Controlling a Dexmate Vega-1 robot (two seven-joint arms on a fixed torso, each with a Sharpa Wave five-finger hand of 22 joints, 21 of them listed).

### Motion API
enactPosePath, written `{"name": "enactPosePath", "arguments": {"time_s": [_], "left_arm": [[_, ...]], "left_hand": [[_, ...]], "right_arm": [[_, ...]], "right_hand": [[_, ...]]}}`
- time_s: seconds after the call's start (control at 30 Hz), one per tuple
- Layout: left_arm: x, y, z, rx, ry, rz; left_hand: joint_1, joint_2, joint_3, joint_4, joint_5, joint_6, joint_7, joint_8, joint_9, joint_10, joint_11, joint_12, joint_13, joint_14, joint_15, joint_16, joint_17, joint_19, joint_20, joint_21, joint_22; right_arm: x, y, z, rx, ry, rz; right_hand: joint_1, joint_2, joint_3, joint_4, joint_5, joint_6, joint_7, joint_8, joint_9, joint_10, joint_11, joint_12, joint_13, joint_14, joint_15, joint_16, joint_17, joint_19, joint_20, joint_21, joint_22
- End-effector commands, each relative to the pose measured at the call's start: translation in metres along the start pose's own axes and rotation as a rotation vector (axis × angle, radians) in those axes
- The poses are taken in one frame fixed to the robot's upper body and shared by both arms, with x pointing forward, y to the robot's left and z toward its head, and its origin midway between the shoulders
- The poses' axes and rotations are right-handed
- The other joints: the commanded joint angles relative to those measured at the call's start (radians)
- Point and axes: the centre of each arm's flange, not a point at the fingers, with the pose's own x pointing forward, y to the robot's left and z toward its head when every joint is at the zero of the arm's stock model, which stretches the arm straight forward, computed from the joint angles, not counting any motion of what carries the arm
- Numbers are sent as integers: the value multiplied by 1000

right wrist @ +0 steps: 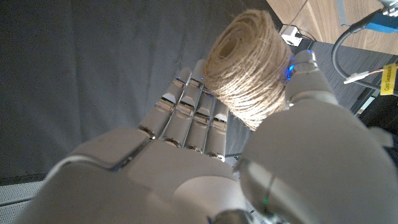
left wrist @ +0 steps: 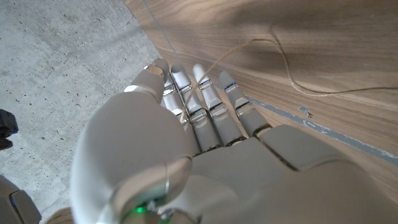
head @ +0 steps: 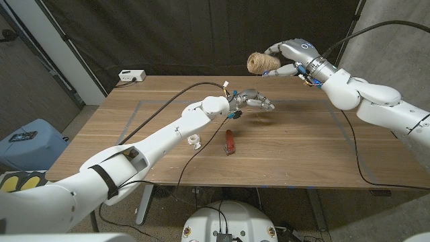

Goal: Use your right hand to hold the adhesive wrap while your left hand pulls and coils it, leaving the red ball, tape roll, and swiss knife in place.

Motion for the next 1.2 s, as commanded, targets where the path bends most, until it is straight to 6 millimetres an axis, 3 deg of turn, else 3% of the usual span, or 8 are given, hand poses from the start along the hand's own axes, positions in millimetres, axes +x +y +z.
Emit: {"name": "enactPosePath", "arguments": {"time_s": [0.03, 0.33, 0.63, 0.77, 0.97, 1.2], "left_arm": [[2, -4, 1, -8, -5, -8], [0, -1, 0, -10, -10, -8], [-8, 2, -1, -14, -9, 4], [-13, 1, -1, -14, -9, -2], [-19, 2, -1, -22, -17, -12], [-26, 7, -1, -23, -23, 11]], "left_hand": [[4, 9, -3, -4, 7, 4, 4, 4, 5, 8, 4, -1, 2, 5, 4, -1, 3, -6, 0, 7, 1], [-1, 6, -10, -1, 6, -21, 8, -7, 5, -17, 14, -13, 3, -18, 19, -10, 7, -21, 6, 3, 1], [-15, -2, -18, 3, 3, -98, 4, -39, 7, -82, 32, -51, -9, -71, 44, -34, 5, -54, 22, -6, 1], [-18, -3, -22, 3, 2, -139, 9, -57, 9, -108, 39, -70, -19, -101, 52, -45, 5, -75, 29, -13, 2], [-38, -10, -36, 7, -8, -268, 27, -115, 8, -215, 68, -121, -35, -182, 89, -77, 0, -120, 47, -28, 3], [-43, -9, -40, 9, -11, -264, 23, -112, 8, -224, 67, -124, -35, -189, 89, -78, -2, -128, 49, -30, 3]], "right_arm": [[6, 7, -2, -8, -6, 8], [8, 12, 0, -2, -2, 14], [11, 13, 2, 3, -7, 23], [11, 13, 4, 4, -7, 28], [12, 13, 7, 3, -5, 40], [14, 15, 10, 8, -5, 42]], "right_hand": [[153, 159, 0, 1, 9, 125, -129, 2, 3, 125, -122, 3, 4, 11, -140, -2, 2, 10, -50, 1, 2], [144, 155, -6, 5, 8, 104, -125, -6, 3, 106, -122, -6, 7, 3, -137, -6, 3, 5, -46, -1, 3], [142, 157, -9, 6, 8, 101, -126, -8, 3, 104, -118, -8, 6, -1, -139, -6, 5, 4, -45, -1, 3], [142, 158, -9, 6, 8, 102, -126, -8, 2, 102, -119, -10, 6, -1, -139, -6, 6, 4, -45, -1, 3], [143, 158, -9, 5, 8, 104, -126, -8, 2, 106, -120, -9, 5, -2, -139, -6, 6, 4, -45, -1, 3], [142, 159, -8, 6, 9, 105, -126, -8, 2, 107, -121, -10, 6, -3, -139, -8, 6, 4, -45, -1, 3]]}}
